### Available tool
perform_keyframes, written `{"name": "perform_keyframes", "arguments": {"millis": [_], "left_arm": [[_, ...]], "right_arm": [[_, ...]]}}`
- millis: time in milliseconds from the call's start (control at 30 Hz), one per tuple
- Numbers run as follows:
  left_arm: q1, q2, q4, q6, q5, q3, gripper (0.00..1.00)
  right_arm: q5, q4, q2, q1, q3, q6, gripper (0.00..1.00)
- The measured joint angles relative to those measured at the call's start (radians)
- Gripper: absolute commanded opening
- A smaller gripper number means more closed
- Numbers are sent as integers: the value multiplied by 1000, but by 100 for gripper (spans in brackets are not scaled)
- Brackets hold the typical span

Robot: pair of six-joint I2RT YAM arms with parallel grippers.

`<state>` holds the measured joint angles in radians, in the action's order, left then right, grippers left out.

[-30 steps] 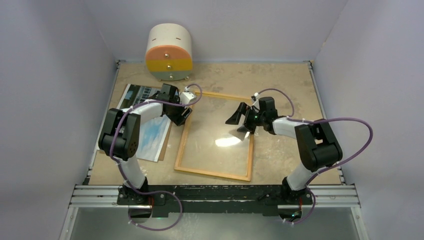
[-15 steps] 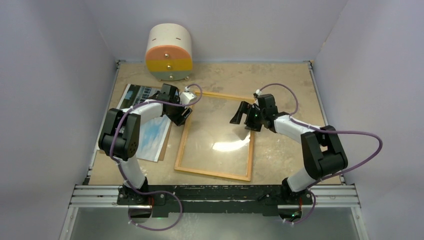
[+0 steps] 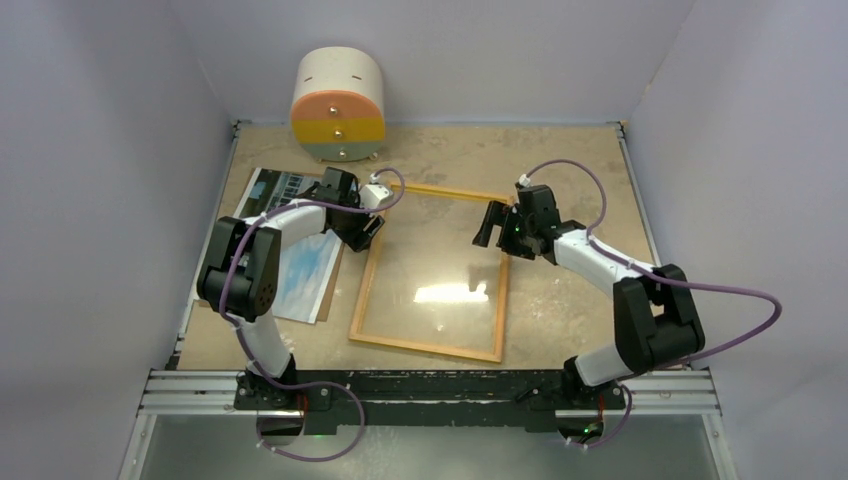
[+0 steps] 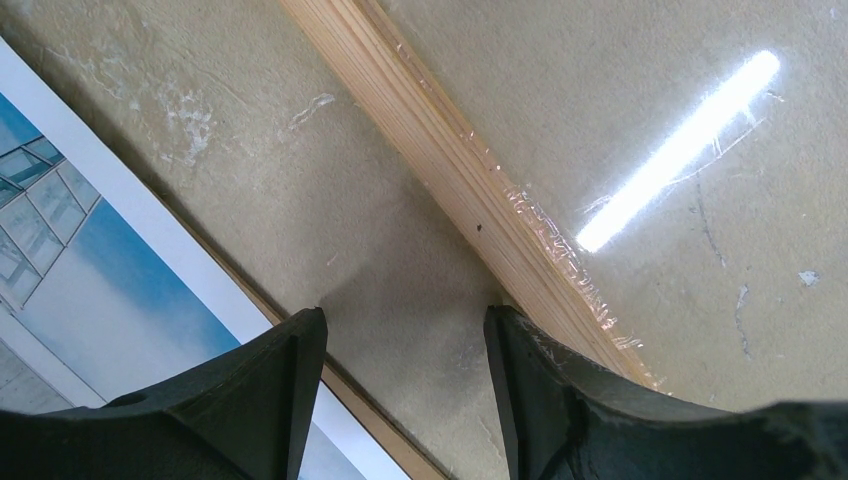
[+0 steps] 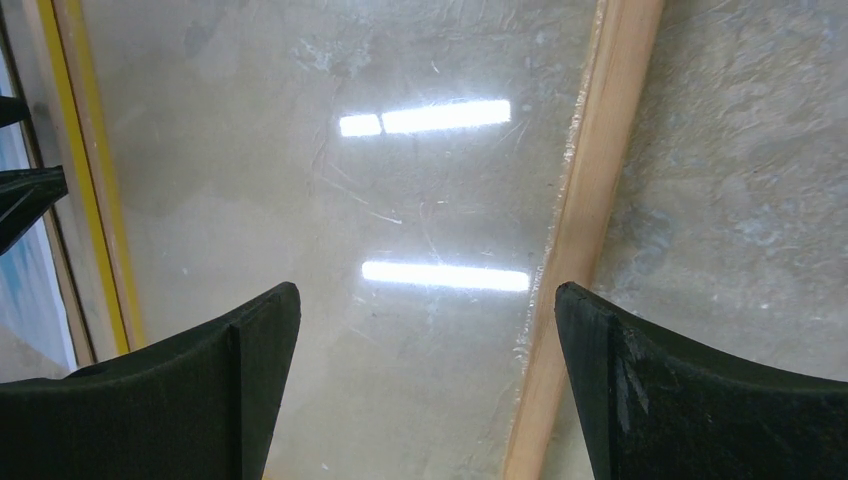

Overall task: Put the photo into the frame
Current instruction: Place the photo frame item in the photo frame.

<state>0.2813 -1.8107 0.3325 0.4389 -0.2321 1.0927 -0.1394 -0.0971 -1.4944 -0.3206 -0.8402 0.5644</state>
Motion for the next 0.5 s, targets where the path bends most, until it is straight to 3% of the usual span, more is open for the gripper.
{"name": "perform_keyframes", "arguments": {"millis": [233,500], "left_arm": [[1,1,1,0,2,0,63],[9,3,3,-1,-2,-2,64]], "right_arm": [[5,-14,32,0,-1,-6,87],[-90,-2,77,0,20,16,74]]}}
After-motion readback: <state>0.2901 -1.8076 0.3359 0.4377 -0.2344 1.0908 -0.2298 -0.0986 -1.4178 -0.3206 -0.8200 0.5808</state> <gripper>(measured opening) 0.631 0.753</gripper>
